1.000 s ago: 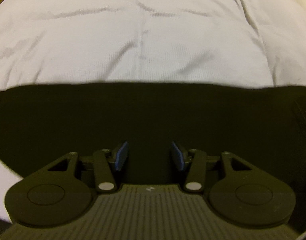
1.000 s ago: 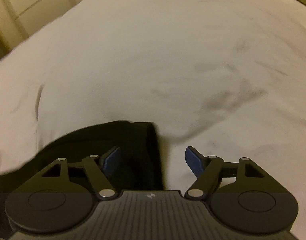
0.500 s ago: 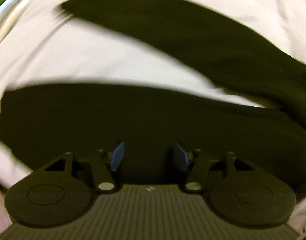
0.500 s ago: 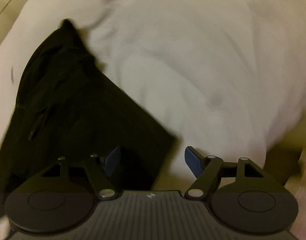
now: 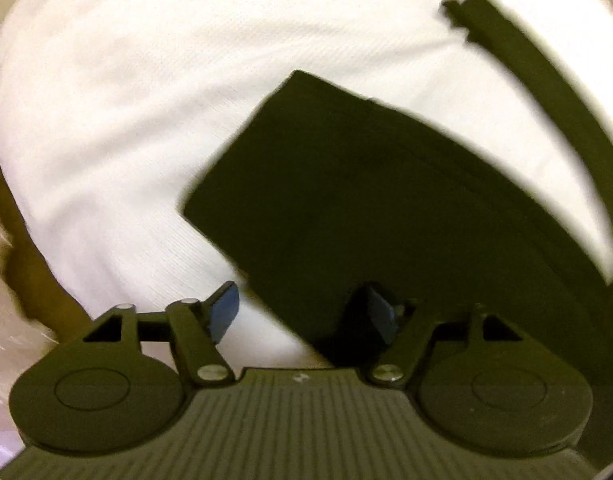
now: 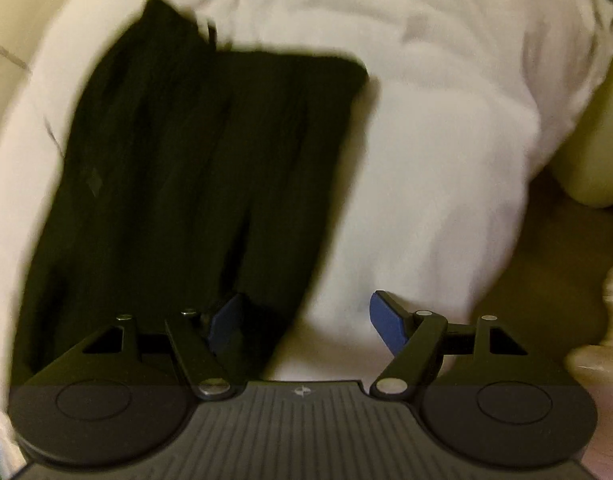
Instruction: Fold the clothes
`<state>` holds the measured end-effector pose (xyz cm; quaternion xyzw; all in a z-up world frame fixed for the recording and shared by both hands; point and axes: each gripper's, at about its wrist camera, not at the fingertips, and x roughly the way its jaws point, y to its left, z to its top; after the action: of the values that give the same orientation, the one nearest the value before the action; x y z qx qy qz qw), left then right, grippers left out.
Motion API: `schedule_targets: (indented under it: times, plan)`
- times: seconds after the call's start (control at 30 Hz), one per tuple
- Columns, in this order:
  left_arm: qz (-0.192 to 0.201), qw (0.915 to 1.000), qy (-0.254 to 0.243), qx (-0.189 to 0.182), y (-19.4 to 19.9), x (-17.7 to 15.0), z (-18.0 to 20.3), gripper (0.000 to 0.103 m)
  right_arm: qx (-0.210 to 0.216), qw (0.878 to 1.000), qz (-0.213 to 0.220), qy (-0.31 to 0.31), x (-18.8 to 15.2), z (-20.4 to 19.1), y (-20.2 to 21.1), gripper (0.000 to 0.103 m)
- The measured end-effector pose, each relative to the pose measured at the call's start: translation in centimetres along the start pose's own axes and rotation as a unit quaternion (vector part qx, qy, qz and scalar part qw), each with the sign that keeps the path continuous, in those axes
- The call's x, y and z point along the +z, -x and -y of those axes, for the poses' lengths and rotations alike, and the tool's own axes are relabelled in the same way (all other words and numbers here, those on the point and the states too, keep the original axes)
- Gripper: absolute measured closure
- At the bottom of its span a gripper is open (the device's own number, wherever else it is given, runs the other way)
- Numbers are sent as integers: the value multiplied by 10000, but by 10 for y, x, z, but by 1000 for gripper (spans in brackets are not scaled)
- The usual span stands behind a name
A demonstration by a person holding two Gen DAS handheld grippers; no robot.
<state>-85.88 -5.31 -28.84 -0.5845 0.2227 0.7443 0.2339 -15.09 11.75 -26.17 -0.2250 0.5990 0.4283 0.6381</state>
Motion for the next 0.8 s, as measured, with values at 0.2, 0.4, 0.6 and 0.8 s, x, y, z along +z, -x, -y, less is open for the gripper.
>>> schedule_targets:
  times: [0.2,0.4,0.6,0.8]
  plan:
    - [199,9987,-429,180,56,6,12,41,-441,9954,334,780,-17,-38,51,29]
    - [136,9906,-1206,-632,128,-33,74,37,223,9831,429,1767,-25,-88,104,16]
    - [247,9779,-1887,-867,175,-86,134,34,718,9673,45,2433,-38,-113,131,14]
    - [517,9682,-2258,-946,223,-155,173,32,775,9392,-80,3345,-46,-101,157,14]
